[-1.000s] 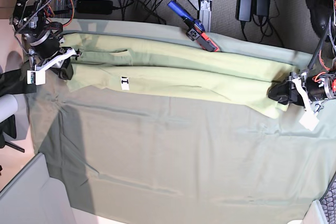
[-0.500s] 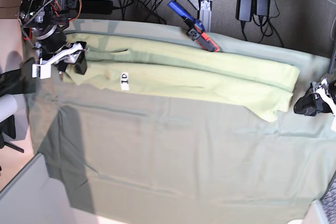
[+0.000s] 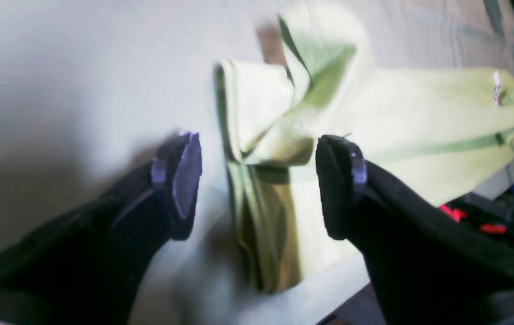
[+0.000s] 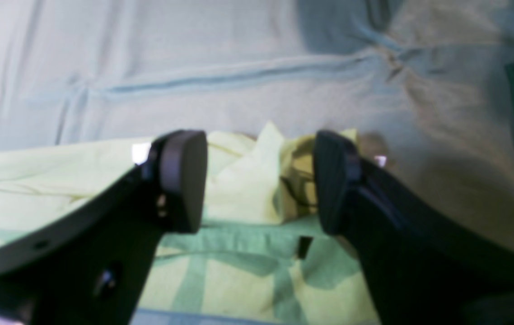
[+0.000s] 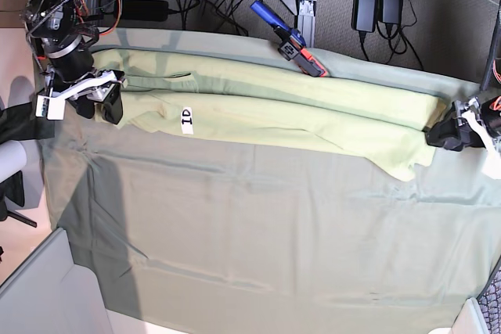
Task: Fold the T-shirt properly
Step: 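Regrasp the strip end with the left gripper and release the right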
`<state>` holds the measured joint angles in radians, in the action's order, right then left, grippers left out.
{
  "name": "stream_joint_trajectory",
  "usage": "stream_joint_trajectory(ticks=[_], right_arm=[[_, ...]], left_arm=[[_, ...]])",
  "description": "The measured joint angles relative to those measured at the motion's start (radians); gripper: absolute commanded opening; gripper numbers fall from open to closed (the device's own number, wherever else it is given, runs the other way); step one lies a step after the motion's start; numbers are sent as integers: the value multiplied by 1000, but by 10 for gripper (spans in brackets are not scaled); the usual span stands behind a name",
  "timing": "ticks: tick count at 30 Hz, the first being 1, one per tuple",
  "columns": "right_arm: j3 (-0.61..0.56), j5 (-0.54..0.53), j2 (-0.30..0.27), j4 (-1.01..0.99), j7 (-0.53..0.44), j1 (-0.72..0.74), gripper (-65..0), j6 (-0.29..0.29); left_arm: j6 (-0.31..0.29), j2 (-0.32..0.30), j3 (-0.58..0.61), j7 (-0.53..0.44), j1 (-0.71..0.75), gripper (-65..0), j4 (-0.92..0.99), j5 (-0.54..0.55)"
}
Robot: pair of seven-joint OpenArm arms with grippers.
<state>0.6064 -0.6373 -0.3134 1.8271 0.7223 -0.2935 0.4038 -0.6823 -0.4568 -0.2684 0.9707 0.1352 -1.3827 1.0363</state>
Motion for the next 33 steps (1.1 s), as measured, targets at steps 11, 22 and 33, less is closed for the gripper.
stream_joint_trajectory(ticks=[11, 22, 33], right_arm=[[0, 1, 0, 0, 4, 0, -281, 0], [0, 1, 0, 0, 5, 0, -281, 0], [42, -3, 0, 1, 5, 0, -281, 0]], left_arm=[[0, 92, 9, -71, -3, -224, 0, -38], [-1, 119, 8, -62, -5, -527, 0, -87], [-3, 106, 11, -43, -29, -650, -7, -92]])
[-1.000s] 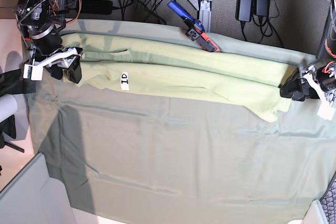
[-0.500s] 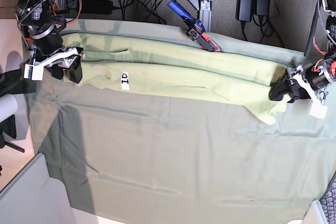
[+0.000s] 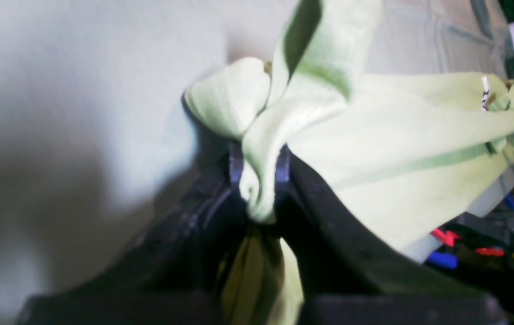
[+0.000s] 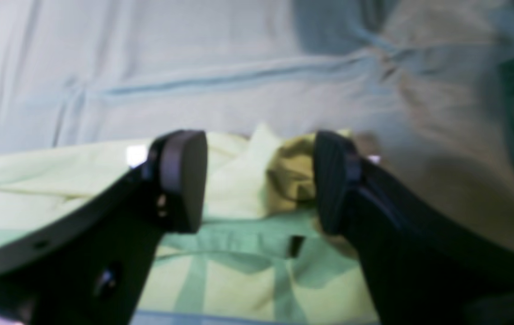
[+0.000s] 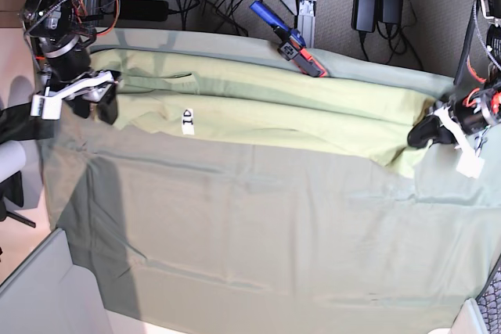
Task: Fold the T-shirt properly
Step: 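Regrasp the strip end with the left gripper and release the right, then fold the strip end with the left gripper toward the right gripper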
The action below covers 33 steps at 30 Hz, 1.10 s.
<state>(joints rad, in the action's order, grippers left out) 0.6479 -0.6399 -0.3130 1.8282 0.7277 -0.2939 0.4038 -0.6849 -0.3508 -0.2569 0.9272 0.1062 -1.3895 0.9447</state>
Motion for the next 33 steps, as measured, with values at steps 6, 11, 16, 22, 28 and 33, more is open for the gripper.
stream_joint_trajectory(ticks=[6, 11, 16, 22, 28, 33], right_arm=[[113, -49, 0, 2, 0, 0, -281, 0], [141, -51, 0, 3, 3, 0, -281, 0], [141, -52, 0, 3, 3, 0, -281, 0], [141, -52, 0, 3, 3, 0, -281, 0], [141, -52, 0, 3, 3, 0, -281, 0], [141, -60, 0, 3, 3, 0, -281, 0]], left_arm=[[2, -1, 2, -72, -121, -650, 4, -130], [-2, -1, 3, -95, -256, -650, 98, -174], [-3, -9, 76, -209, -410, -650, 275, -342], [-4, -64, 165, -231, -497, -650, 317, -382], [-2, -80, 161, -6, -441, -650, 156, -180], [-3, 15, 165, 23, -337, -650, -55, -164]])
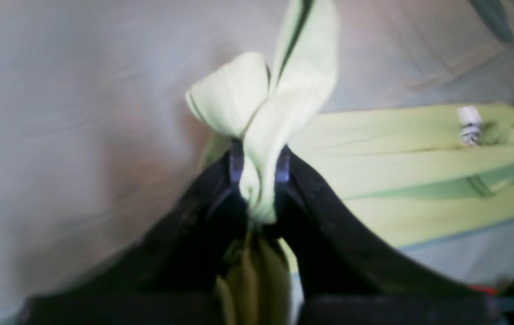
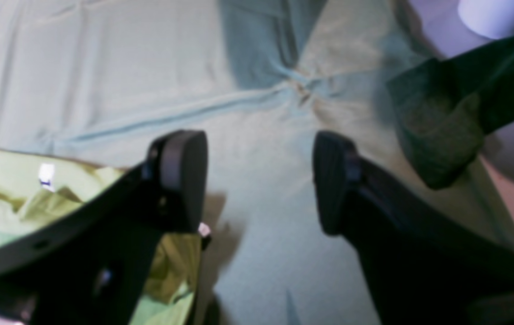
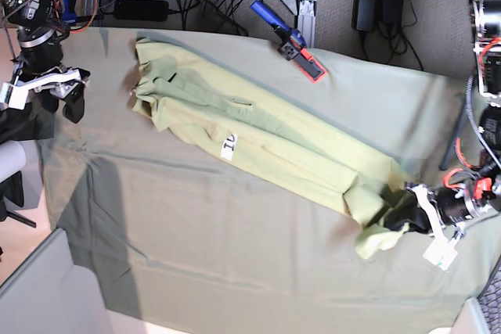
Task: Fold the T-shirt properly
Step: 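Fold the strip end with the left gripper toward the right gripper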
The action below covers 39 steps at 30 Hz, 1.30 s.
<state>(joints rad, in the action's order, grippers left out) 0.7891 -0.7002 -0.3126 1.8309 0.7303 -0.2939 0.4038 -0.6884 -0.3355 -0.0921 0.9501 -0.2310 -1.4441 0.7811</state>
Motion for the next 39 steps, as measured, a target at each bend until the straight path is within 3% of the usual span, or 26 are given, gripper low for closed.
stream_joint_trajectory(ticks=[5, 10, 16, 22, 23, 26, 28, 33, 39], right_arm=[[0, -3, 0, 0, 0, 0, -281, 0], [0, -3, -1, 0, 0, 0, -281, 0], [0, -3, -1, 0, 0, 0, -281, 0], [0, -3, -1, 0, 8, 0, -281, 0], [0, -3, -1, 0, 8, 0, -281, 0], [0, -6, -1, 0, 8, 0, -281, 0], [0, -7, 0, 0, 8, 0, -281, 0], [0, -7, 0, 0, 8, 0, -281, 0], [0, -7, 0, 0, 8, 0, -281, 0]], left_arm=[[0, 92, 45, 1, 91, -650, -130, -46], [0, 168, 154, -6, 108, -650, -134, -157], [-1, 212, 218, -80, 109, -650, -134, -288], [0, 236, 218, -105, 109, -650, -107, -310], [-1, 238, 218, -105, 109, -616, -94, -310], [0, 238, 232, -114, 109, -380, -65, -302], [0, 238, 247, -127, 116, -303, -61, -291], [0, 239, 331, -129, 134, -302, -60, -247], [0, 239, 418, -117, 137, -303, -63, -72]])
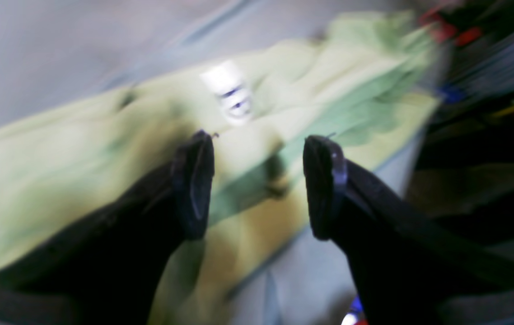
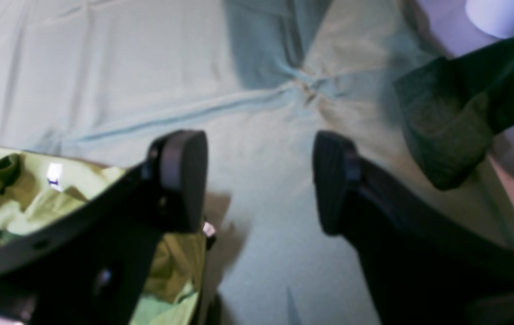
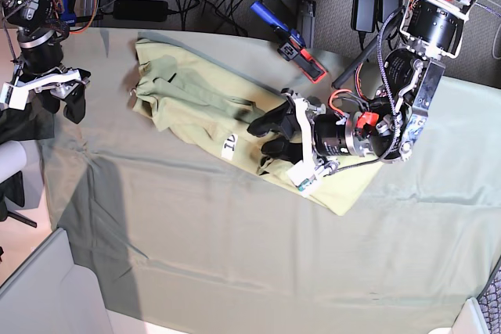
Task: Fold the T-shirt properly
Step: 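Fold the strip end with the left gripper toward the right gripper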
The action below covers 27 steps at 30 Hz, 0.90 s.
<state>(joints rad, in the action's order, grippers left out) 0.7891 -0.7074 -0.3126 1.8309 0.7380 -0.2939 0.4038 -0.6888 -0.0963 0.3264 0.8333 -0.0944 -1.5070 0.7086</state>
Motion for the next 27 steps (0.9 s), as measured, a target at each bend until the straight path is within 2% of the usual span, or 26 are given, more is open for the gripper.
stream_joint_trajectory(ticks=[5, 9, 13, 18, 23, 27], right_arm=[[0, 0, 0, 0, 0, 0, -281, 0], [0, 0, 0, 0, 0, 0, -281, 0], [0, 5, 0, 0, 7, 0, -281, 0], [0, 3, 1, 0, 45, -3, -281, 0], [-10, -59, 51, -59, 93, -11, -281, 0], [-57, -60, 92, -149, 89, -24, -281, 0]], left_arm=[[0, -1, -12, 0, -3, -303, -39, 87], [0, -1, -11, 39, -3, -303, -61, 175], [0, 0, -34, 52, -2, -304, -67, 174], [1, 0, -191, 46, -3, -307, -68, 171], [3, -6, -303, 51, -2, -307, -68, 170], [2, -18, -312, 58, -2, -306, -68, 167]])
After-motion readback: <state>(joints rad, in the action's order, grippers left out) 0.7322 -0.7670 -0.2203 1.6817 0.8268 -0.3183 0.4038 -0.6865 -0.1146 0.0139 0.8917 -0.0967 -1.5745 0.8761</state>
